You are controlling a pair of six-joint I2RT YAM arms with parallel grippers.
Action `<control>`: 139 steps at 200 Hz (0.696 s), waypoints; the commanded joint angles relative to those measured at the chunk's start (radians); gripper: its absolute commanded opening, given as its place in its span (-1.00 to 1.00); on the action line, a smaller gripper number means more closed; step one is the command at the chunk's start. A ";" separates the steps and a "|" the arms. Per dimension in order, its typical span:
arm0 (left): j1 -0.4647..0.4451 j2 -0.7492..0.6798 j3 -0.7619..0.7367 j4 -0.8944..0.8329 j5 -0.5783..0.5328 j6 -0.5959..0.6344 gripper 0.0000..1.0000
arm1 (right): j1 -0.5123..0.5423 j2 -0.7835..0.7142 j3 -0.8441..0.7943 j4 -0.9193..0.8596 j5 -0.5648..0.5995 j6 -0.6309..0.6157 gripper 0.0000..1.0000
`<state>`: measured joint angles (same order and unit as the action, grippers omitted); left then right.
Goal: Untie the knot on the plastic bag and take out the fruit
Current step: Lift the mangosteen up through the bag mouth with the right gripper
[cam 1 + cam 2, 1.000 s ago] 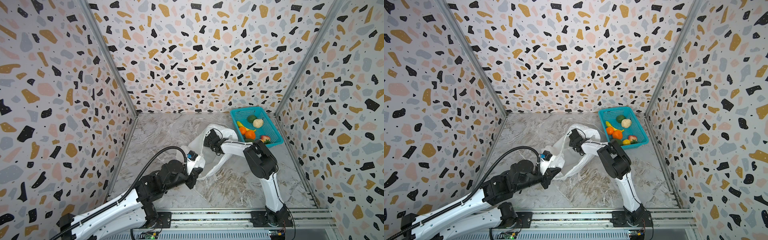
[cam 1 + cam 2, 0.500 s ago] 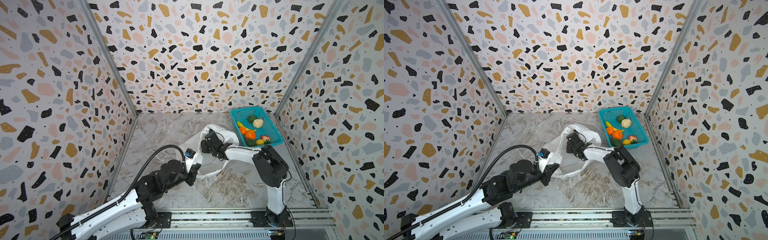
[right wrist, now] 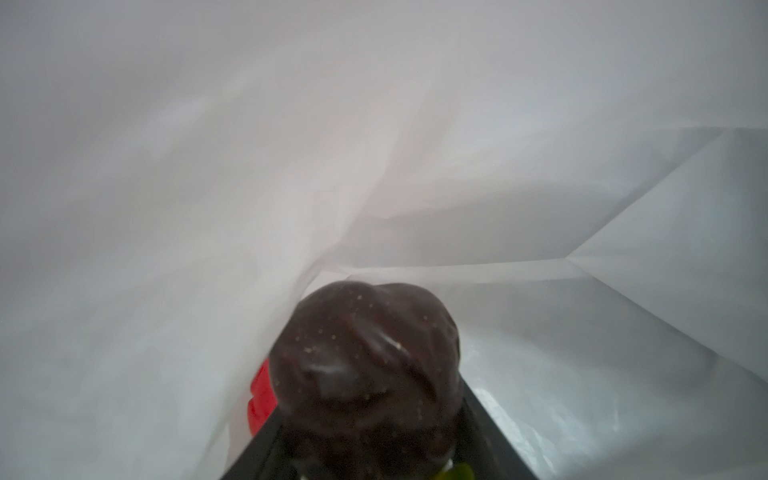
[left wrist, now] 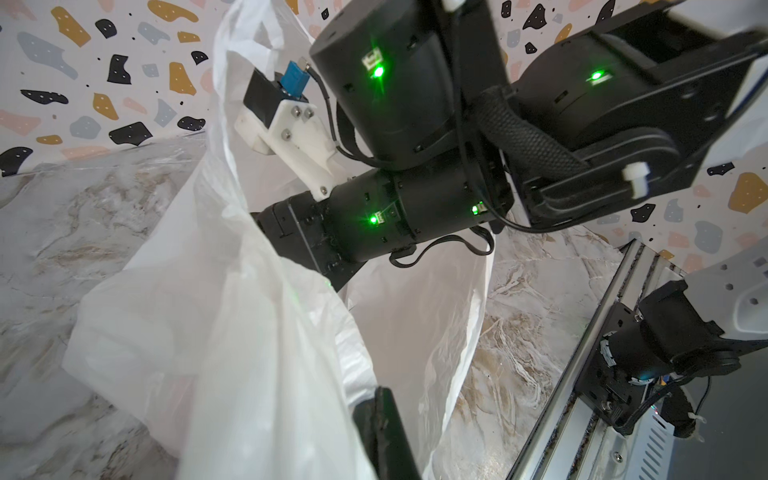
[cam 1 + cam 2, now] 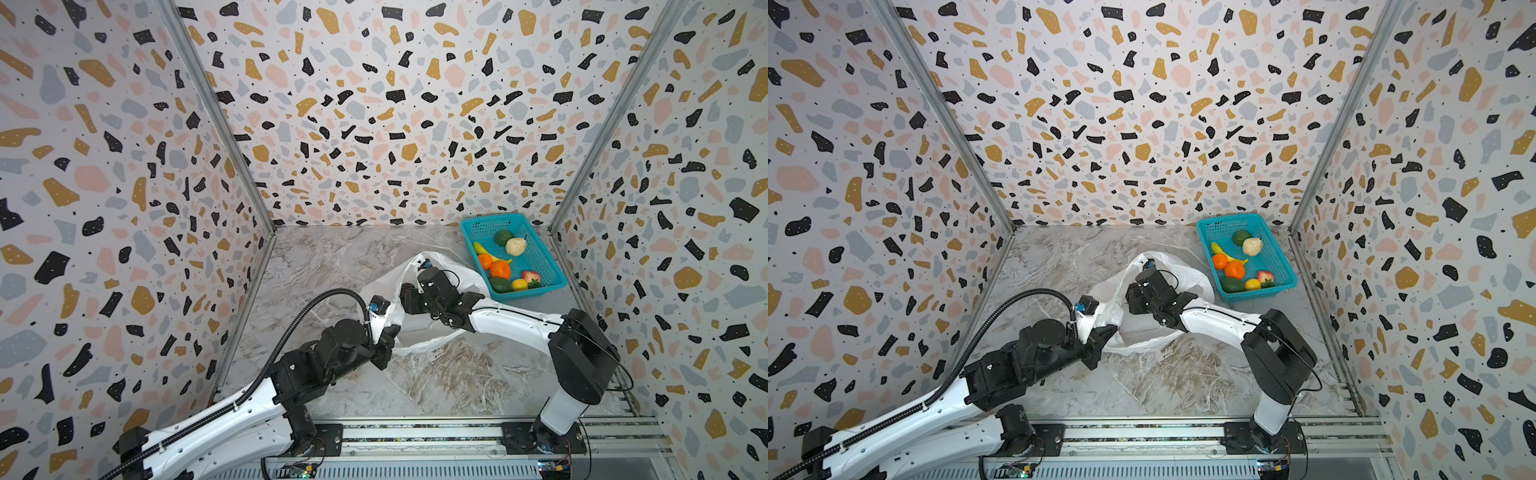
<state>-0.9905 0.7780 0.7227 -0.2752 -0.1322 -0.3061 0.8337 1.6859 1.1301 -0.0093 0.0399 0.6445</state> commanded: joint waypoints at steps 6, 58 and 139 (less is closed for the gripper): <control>-0.004 -0.012 0.003 0.025 -0.024 0.012 -1.00 | 0.011 -0.090 -0.014 -0.064 -0.032 -0.014 -0.09; -0.004 -0.001 0.014 0.027 -0.044 0.023 -1.00 | 0.027 -0.181 -0.041 -0.151 -0.076 -0.016 -0.09; -0.004 0.020 0.021 0.031 -0.064 0.038 -1.00 | 0.051 -0.328 -0.057 -0.286 -0.156 -0.008 -0.09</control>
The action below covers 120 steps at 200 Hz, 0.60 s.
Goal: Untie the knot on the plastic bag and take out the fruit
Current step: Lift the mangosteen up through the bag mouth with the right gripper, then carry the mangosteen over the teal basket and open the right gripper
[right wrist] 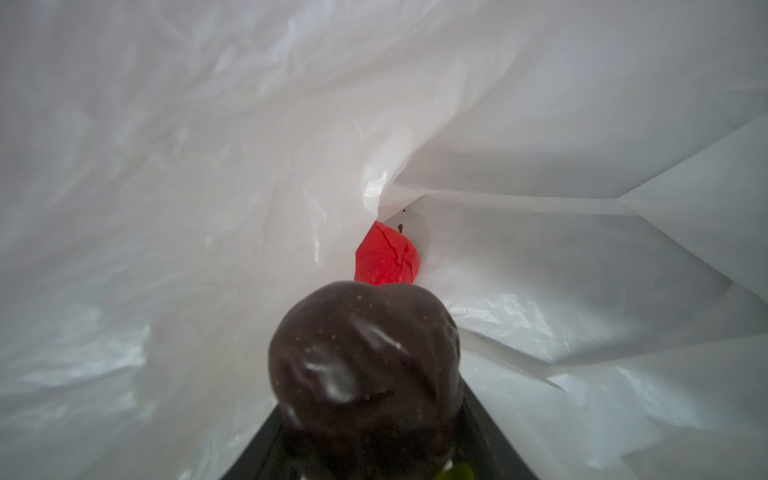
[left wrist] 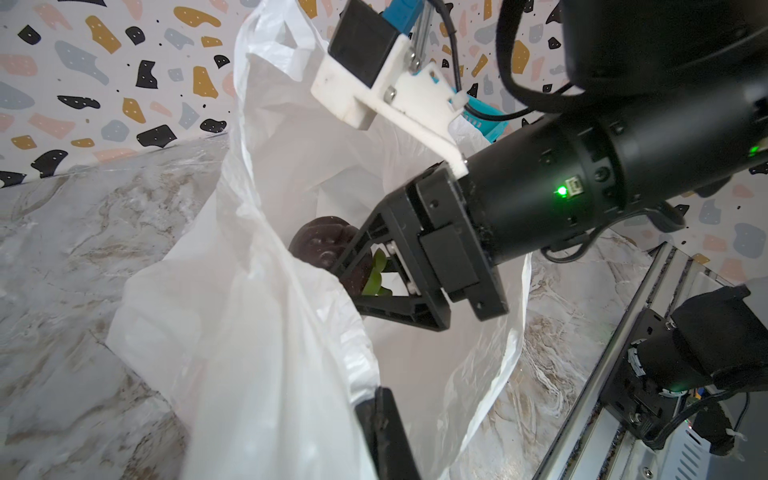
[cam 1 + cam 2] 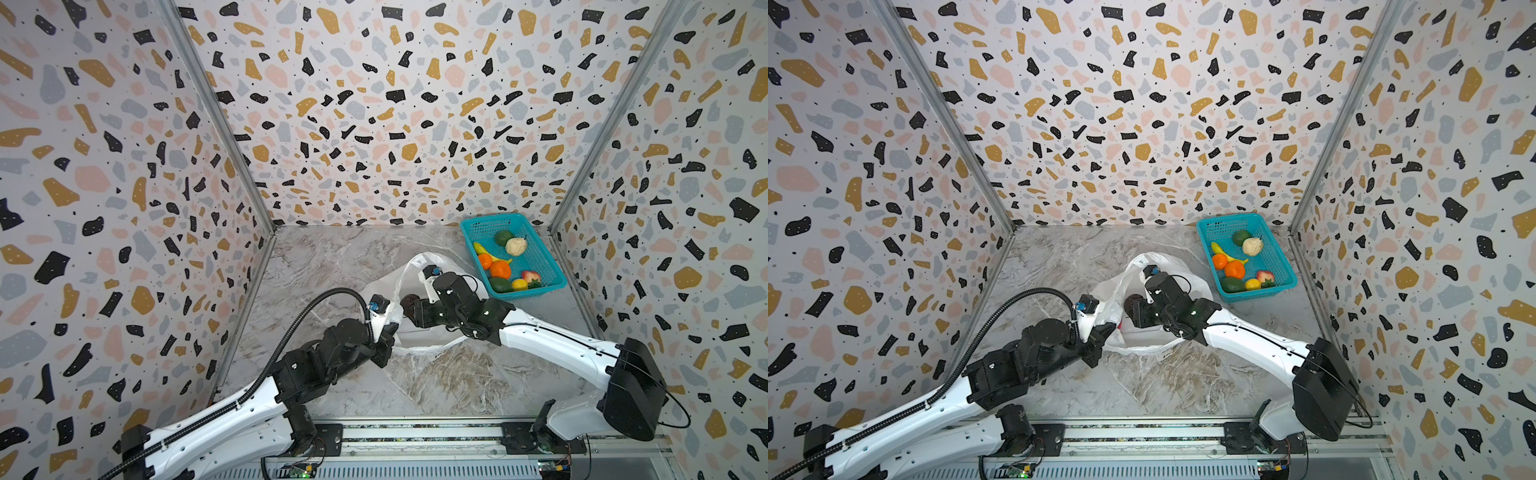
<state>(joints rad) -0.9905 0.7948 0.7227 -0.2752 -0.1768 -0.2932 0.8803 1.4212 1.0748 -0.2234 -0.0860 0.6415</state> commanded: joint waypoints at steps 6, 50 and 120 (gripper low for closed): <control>-0.004 0.004 0.021 0.030 -0.020 0.026 -1.00 | 0.005 -0.077 0.001 -0.085 -0.032 -0.003 -0.09; -0.004 0.006 0.023 0.022 -0.020 0.025 -1.00 | -0.012 -0.176 0.060 -0.209 -0.006 0.001 -0.09; -0.004 -0.011 0.015 -0.012 -0.027 0.022 -1.00 | -0.233 -0.235 0.181 -0.297 -0.039 -0.058 -0.08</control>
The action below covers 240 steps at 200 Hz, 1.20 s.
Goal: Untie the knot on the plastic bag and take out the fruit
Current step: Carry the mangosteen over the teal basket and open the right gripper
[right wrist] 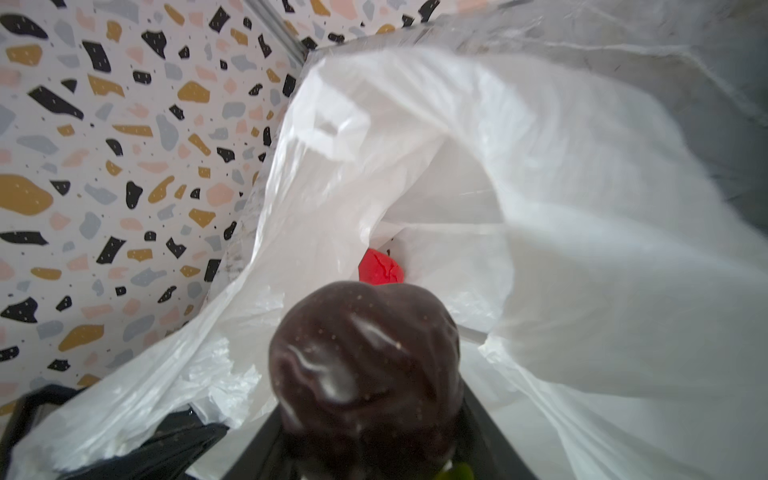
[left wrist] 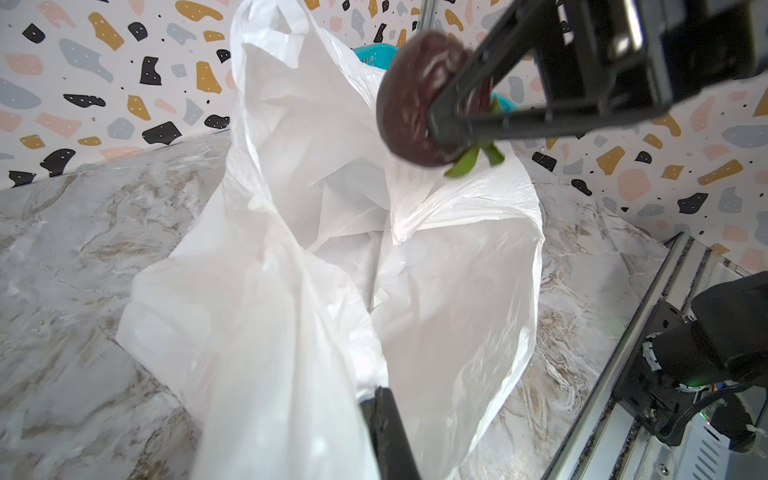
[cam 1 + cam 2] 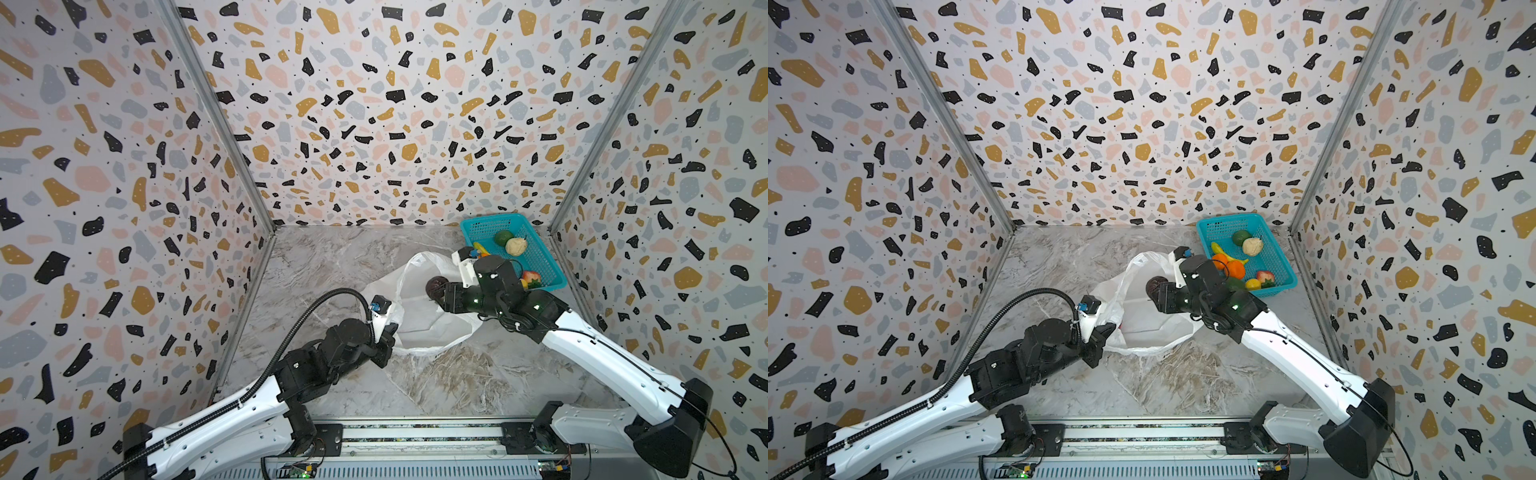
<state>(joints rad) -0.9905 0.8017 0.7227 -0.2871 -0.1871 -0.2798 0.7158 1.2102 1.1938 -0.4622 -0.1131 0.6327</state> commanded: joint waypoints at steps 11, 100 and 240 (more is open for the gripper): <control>-0.004 -0.024 0.015 -0.010 -0.019 0.008 -1.00 | -0.127 -0.025 0.069 -0.059 -0.026 -0.072 -0.08; -0.004 -0.061 0.013 -0.075 -0.034 -0.004 -1.00 | -0.600 0.081 -0.075 0.202 -0.026 -0.167 -0.07; -0.004 -0.073 0.039 -0.156 -0.112 -0.033 -1.00 | -0.751 0.616 0.137 0.311 0.209 -0.277 0.51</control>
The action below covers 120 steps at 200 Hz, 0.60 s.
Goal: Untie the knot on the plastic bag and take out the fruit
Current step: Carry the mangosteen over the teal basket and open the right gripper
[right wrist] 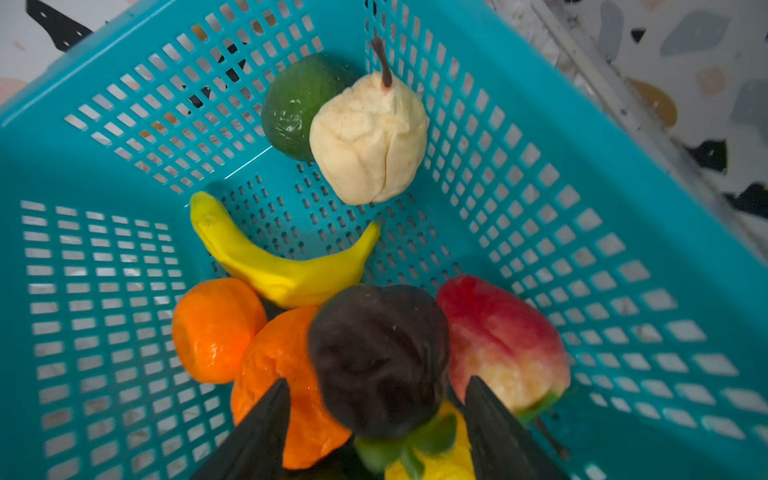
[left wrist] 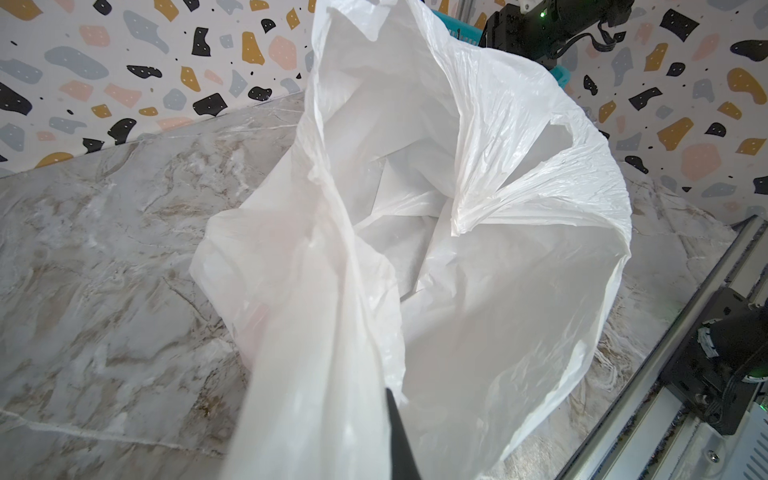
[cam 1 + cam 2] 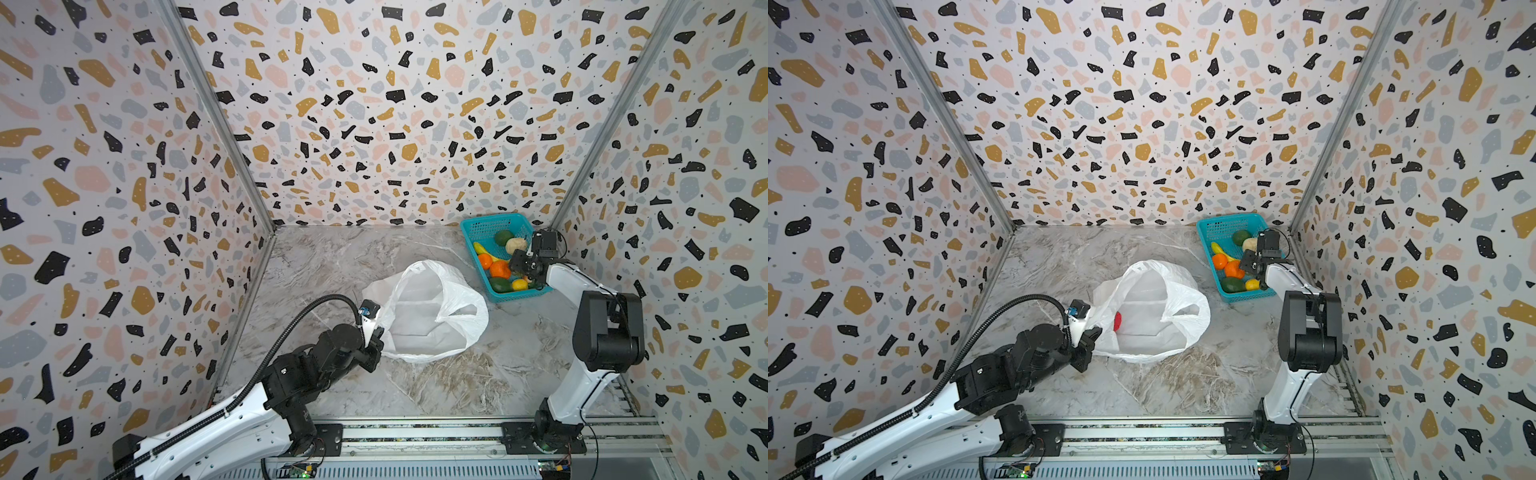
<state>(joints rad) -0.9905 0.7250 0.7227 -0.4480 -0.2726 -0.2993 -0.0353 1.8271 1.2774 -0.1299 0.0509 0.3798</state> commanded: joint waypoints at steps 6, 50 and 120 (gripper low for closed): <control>-0.004 0.008 0.046 -0.001 -0.031 -0.017 -1.00 | 0.000 0.004 0.056 -0.026 0.044 -0.025 0.55; -0.004 0.047 0.101 -0.069 -0.109 -0.046 -1.00 | 0.005 -0.035 0.050 -0.045 0.020 -0.024 0.63; -0.004 0.109 0.177 -0.193 -0.263 -0.118 -1.00 | 0.121 -0.302 0.070 -0.264 -0.269 -0.029 0.63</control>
<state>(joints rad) -0.9905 0.8185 0.8616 -0.5865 -0.4519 -0.3798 0.0196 1.6634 1.3010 -0.2771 -0.0948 0.3634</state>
